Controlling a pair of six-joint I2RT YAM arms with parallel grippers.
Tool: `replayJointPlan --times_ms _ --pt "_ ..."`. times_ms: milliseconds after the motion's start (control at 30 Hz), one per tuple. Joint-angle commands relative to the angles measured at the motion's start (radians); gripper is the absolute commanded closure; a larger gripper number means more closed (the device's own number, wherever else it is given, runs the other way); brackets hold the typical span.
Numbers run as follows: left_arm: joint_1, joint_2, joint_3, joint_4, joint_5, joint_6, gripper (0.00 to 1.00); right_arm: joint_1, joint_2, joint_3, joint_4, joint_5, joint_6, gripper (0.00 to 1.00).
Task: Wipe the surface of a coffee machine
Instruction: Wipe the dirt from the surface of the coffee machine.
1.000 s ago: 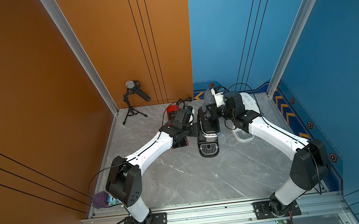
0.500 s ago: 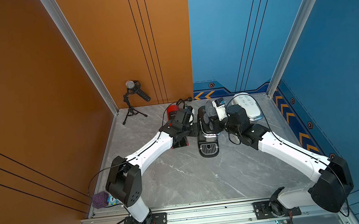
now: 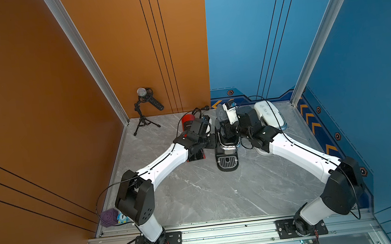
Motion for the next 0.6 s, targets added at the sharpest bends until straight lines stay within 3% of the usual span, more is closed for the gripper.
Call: replayJointPlan --times_ms 0,333,567 --pt "0.003 -0.009 0.006 0.055 -0.002 -0.003 0.45 -0.043 0.104 0.017 -0.158 -0.004 0.050 0.76" --pt "0.006 -0.024 -0.005 0.055 -0.001 -0.003 0.45 -0.151 0.234 0.135 -0.185 -0.053 0.137 0.77" --pt "0.013 -0.032 -0.008 0.055 -0.003 0.002 0.45 -0.228 0.191 0.079 -0.188 -0.074 0.174 0.77"
